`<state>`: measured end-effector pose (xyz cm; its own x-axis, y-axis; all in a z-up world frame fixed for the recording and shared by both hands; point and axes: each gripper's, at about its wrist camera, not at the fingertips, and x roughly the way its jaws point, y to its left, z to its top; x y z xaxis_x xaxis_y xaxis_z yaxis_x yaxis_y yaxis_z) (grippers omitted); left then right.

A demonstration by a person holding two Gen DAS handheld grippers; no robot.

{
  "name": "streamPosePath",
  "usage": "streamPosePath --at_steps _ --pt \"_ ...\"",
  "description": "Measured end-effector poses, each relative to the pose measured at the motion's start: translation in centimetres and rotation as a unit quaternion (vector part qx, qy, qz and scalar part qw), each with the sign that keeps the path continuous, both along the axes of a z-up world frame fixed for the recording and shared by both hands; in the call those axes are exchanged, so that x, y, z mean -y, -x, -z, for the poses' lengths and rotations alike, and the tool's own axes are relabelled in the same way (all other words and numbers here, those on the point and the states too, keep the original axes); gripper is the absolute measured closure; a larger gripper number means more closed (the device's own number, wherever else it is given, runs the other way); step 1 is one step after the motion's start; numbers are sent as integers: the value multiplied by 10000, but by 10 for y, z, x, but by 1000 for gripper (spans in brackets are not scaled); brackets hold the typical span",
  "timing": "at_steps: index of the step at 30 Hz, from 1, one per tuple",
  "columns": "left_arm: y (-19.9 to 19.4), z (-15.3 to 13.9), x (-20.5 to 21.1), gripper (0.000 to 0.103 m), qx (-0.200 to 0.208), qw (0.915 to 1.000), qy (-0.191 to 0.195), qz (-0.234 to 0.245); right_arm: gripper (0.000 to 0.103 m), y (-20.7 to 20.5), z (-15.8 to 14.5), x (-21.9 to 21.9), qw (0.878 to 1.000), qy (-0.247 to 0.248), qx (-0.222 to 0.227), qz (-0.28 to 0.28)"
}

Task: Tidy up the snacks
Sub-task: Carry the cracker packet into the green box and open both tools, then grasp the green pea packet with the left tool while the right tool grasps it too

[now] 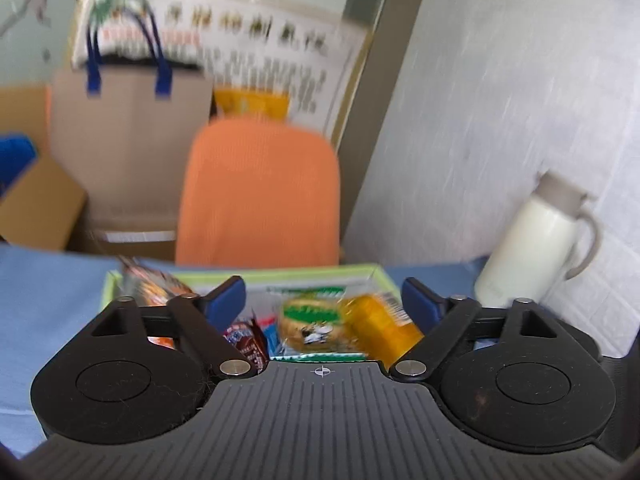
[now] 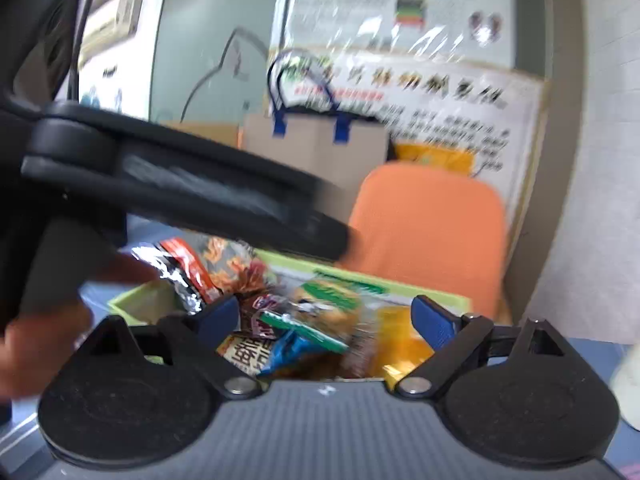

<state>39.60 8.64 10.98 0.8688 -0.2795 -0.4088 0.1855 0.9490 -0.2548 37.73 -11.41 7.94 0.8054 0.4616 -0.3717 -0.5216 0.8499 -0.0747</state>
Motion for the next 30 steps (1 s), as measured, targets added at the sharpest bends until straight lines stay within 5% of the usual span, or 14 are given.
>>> streamPosePath --at_steps 4,8,13,16,23,27,30 --pt "50 -1 15 23 28 9991 161 401 11 56 19 64 9980 -81 -303 557" --pt "74 40 54 24 -701 9911 334 1084 11 97 60 111 9876 -53 -979 1227" --pt "78 103 108 47 -1964 9658 547 1605 11 119 95 126 9790 -121 -1551 1320" --pt "71 118 127 55 -2311 9556 665 1702 11 116 95 120 9806 -78 -1598 1134" --pt "60 121 145 57 -2338 9579 372 1626 11 98 97 96 9846 558 -1562 550" --pt "70 122 142 82 -2253 9569 205 1819 11 121 97 77 9859 516 -1574 259" --pt "92 120 126 83 -2152 9612 74 1726 9 136 100 58 9873 478 -1514 48"
